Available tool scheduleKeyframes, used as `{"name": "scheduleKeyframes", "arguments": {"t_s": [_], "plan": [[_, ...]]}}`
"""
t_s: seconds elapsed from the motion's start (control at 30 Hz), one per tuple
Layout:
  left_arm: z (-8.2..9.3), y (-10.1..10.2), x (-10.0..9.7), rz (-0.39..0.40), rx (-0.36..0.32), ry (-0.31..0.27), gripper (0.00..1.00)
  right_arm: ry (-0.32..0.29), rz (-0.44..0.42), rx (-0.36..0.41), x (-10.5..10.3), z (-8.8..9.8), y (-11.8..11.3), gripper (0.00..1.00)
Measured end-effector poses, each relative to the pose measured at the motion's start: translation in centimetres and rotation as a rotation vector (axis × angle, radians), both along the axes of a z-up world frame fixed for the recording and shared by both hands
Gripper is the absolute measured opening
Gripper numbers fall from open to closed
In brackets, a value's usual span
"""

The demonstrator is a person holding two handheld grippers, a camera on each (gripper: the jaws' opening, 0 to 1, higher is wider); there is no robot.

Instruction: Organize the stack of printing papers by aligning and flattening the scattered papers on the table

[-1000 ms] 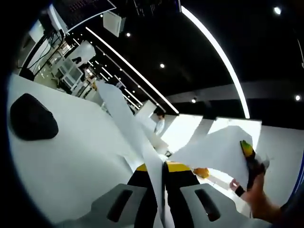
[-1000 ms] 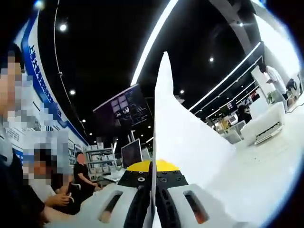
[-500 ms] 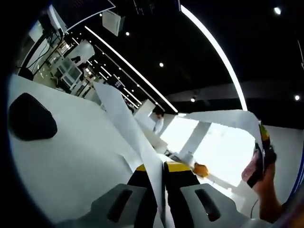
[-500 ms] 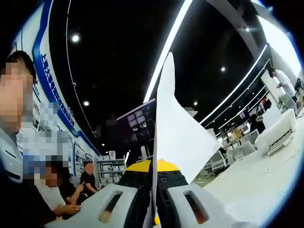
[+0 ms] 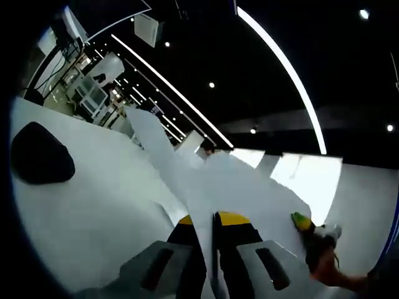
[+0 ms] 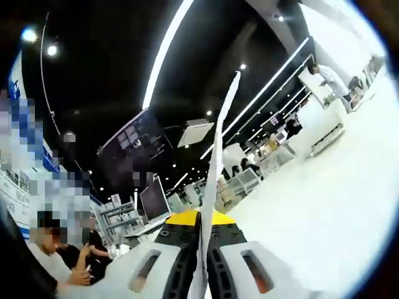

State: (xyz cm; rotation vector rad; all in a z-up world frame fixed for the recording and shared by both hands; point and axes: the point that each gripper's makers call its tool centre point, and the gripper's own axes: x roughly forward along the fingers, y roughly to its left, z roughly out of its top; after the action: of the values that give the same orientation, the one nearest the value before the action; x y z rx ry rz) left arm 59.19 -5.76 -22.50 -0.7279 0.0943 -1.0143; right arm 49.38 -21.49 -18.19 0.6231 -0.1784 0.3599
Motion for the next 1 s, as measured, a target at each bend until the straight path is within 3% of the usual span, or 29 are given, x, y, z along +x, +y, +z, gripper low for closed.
{"name": "scheduleKeyframes", "arguments": {"t_s": [0.1,0.3,0.67,1.0], "plan": [[0.0,0.0,0.0,0.0,0.001,-0.001,0.07,0.022,0.009,0.052,0.2,-0.8,-0.3,0.0],[0.0,0.0,0.1,-0.005,0.0,0.0,0.07,0.053,0.0,0.076,0.2,-1.4,-0.6,0.0],[-0.1,-0.1,0.1,-0.012,0.003,0.006,0.08,0.031,0.006,0.104,0.0,-0.7,-0.2,0.0],[0.0,-0.1,0.3,-0.024,-0.024,0.021,0.12,0.031,0.049,0.222,0.1,-0.7,0.4,0.0]]}}
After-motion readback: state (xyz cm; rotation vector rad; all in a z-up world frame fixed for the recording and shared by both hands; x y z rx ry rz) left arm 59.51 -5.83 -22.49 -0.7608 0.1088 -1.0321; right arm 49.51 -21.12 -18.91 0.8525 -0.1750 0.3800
